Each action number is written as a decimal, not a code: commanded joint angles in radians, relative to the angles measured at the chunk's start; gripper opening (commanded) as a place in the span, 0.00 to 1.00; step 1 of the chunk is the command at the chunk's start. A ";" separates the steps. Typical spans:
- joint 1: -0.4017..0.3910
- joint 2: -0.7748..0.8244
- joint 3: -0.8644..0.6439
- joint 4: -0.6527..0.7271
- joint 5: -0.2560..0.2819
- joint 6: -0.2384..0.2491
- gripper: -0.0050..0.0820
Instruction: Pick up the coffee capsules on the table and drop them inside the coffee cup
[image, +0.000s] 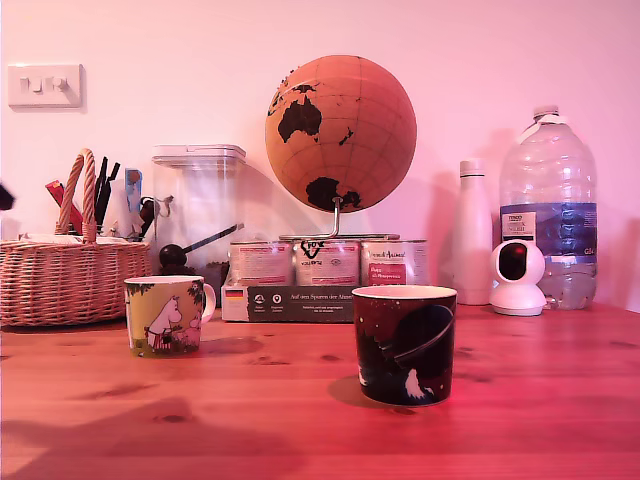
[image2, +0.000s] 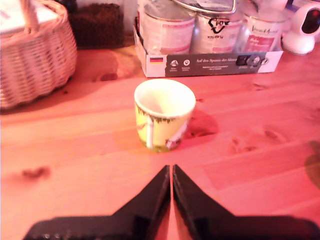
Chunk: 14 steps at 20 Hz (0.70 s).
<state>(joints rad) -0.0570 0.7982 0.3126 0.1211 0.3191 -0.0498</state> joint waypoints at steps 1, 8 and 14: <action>0.003 -0.060 -0.038 0.006 -0.004 -0.010 0.04; 0.003 -0.336 -0.061 -0.146 -0.084 -0.033 0.04; 0.003 -0.540 -0.061 -0.242 -0.126 -0.056 0.04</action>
<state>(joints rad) -0.0570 0.2691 0.2760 -0.1200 0.1989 -0.0986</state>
